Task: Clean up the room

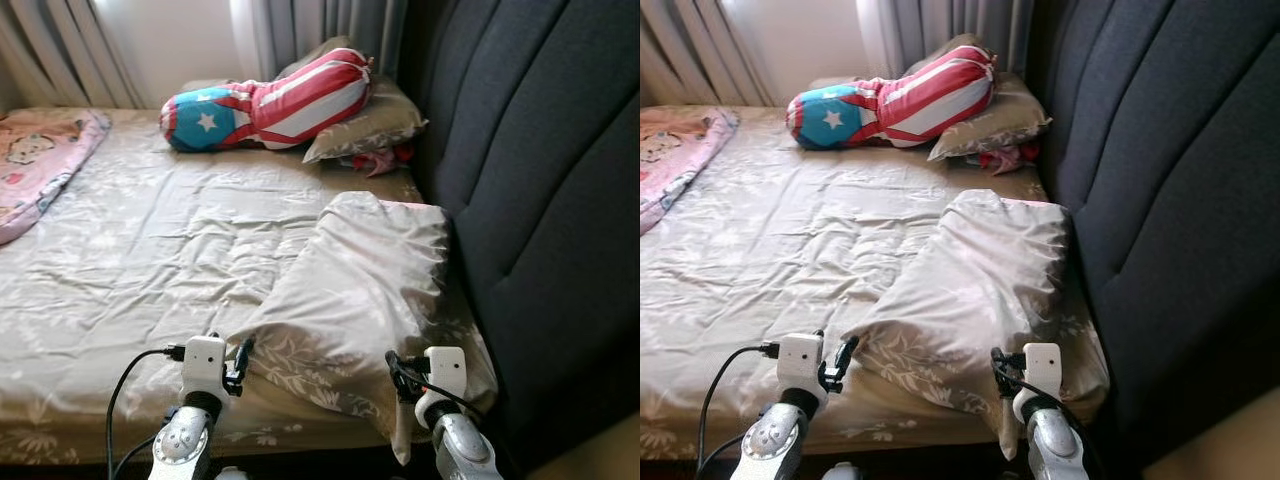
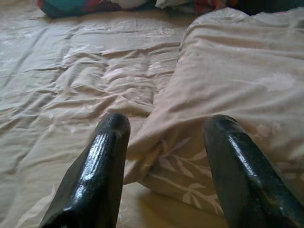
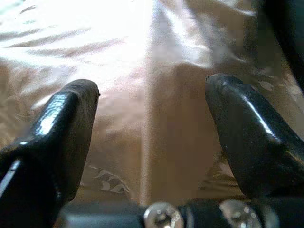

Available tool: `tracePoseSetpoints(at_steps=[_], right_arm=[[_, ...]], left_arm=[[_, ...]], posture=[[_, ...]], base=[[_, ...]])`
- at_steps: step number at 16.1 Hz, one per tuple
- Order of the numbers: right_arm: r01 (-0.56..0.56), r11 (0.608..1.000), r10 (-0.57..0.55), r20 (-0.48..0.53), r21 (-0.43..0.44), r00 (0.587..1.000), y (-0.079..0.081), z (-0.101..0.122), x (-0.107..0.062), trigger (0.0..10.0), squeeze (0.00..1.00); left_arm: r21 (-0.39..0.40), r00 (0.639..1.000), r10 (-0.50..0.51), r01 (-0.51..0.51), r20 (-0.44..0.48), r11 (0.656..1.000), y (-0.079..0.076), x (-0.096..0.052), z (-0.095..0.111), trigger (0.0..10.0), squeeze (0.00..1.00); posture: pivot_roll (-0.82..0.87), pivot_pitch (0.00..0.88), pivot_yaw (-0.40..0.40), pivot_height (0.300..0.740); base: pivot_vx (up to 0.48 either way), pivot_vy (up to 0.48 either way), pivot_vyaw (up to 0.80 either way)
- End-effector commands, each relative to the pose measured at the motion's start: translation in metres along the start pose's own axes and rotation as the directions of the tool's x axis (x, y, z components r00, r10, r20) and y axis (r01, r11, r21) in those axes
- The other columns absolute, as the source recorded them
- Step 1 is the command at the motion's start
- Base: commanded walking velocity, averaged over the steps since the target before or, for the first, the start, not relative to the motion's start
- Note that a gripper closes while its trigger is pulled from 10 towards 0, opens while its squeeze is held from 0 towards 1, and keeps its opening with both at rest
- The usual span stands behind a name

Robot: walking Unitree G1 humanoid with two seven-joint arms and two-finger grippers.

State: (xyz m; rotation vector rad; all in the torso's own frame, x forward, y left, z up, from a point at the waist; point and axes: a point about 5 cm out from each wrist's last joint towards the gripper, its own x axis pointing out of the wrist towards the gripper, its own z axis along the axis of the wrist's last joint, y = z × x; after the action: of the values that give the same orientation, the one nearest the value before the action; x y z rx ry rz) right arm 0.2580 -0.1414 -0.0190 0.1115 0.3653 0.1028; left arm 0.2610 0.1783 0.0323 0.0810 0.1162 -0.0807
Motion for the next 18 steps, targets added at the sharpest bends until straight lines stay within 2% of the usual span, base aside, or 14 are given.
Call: tracePoseSetpoints(at_steps=[1, 9, 18], right_arm=[[-0.019, 1.0, 0.019, 0.03, 0.003, 0.999, 0.0047, 0.0063, 0.0032, 10.0, 0.0], [-0.003, 0.999, 0.002, 0.018, 0.032, 1.0, 0.001, 0.0048, 0.0028, 10.0, 0.0], [-0.002, 1.0, 0.001, 0.017, 0.028, 1.0, 0.0003, 0.0051, 0.003, 10.0, 0.0]], left_arm=[[-0.003, 1.0, 0.007, -0.007, -0.017, 1.0, 0.0025, -0.002, -0.0039, 10.0, 0.0], [-0.009, 1.0, 0.008, -0.008, -0.018, 1.0, 0.0017, -0.0013, -0.0043, 10.0, 0.0], [-0.015, 1.0, 0.016, -0.017, -0.012, 1.0, 0.0019, -0.0009, -0.0035, 10.0, 0.0]], posture=[[0.01, 0.0, -0.048, 0.661], [0.0, 0.0, -0.051, 0.661], [0.0, 0.0, -0.056, 0.661]], base=[[0.0, 0.0, 0.8], [0.0, 0.0, 0.06], [0.287, 0.0, 0.0]])
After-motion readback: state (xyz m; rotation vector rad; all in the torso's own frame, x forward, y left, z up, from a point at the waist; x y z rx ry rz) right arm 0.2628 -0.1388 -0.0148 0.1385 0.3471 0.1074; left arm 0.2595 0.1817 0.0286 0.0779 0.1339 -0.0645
